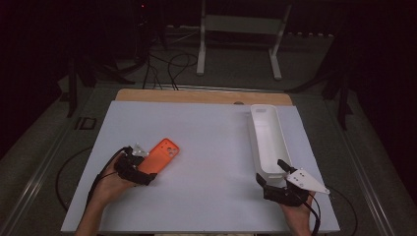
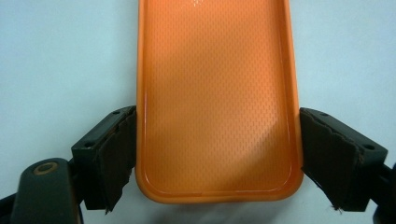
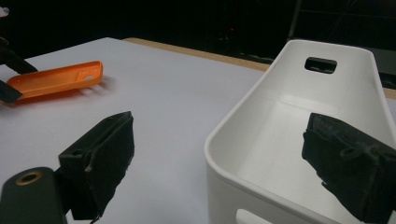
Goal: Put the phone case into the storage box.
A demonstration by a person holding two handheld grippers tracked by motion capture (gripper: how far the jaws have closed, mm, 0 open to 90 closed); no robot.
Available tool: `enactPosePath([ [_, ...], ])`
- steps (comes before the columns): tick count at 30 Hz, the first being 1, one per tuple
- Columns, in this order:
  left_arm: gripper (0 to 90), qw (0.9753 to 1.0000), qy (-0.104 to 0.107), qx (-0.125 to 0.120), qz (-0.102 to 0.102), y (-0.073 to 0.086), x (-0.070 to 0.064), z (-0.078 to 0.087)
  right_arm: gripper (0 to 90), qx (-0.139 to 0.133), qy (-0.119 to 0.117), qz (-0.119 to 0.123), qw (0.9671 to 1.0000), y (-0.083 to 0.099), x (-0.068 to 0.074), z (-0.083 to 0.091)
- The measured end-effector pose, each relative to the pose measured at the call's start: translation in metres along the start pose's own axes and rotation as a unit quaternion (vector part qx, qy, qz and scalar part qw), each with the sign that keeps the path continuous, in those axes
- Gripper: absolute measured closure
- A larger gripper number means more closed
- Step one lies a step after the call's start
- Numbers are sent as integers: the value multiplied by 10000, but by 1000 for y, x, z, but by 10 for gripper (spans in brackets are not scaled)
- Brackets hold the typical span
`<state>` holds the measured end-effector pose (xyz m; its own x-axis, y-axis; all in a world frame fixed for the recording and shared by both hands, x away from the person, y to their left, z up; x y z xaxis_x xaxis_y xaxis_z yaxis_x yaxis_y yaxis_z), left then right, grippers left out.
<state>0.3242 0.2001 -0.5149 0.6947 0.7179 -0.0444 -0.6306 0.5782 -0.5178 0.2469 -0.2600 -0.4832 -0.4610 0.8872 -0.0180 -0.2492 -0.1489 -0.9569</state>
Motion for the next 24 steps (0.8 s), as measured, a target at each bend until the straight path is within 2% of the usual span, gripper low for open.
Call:
enactPosePath([
  [14,165,9993,-146,-352,11,-5,-6,9,92,-17,-32,-31,10000,-2,0,-1],
  [24,165,9978,-232,-615,10,-9,-10,13,92,0,-96,-55,9999,-6,2,-2],
])
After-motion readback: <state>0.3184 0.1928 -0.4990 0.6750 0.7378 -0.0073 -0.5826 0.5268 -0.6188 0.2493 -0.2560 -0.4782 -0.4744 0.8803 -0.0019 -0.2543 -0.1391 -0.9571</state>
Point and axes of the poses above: each handheld gripper's, and its own axes: z roughly backward along the jaws, y roughly out of its underside, x roughly to its left, the point moved 2 cm from there along -z, roughly forward along the jaws, and after that the axes turned 4 degrees about y, right-handed, at the moved point
